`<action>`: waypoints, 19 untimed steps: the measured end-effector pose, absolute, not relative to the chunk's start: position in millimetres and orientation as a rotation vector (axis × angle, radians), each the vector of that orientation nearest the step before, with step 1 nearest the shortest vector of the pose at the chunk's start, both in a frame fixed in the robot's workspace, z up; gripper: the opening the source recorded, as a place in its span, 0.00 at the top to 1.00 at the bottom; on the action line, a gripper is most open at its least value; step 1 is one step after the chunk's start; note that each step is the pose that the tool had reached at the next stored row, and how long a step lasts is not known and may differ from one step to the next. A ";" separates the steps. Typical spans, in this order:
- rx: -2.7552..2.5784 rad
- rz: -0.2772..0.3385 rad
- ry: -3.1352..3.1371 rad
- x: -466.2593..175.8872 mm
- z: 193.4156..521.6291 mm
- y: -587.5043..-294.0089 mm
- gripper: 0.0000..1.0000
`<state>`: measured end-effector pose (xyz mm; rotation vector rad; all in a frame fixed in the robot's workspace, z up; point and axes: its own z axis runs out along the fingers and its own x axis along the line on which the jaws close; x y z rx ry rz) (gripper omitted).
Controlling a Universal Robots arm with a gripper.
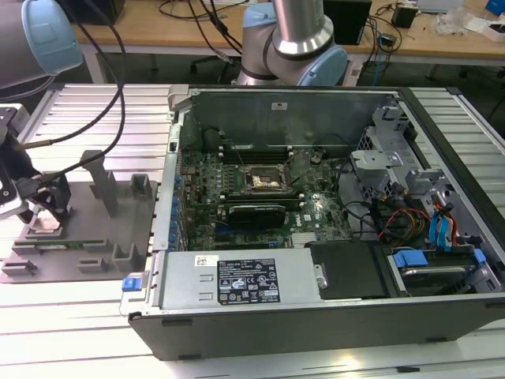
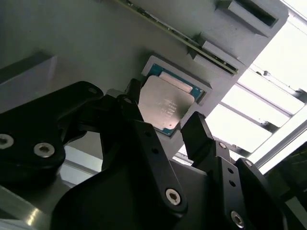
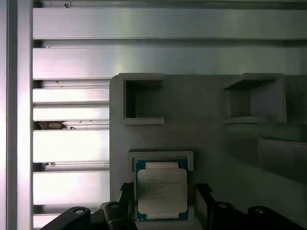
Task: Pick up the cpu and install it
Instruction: 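Pick up the cpu and move it towards the insertion slot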
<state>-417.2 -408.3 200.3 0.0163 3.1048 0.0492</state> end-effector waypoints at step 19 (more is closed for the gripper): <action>0.002 0.045 3.106 -416.4 190.4 -408.2 0.38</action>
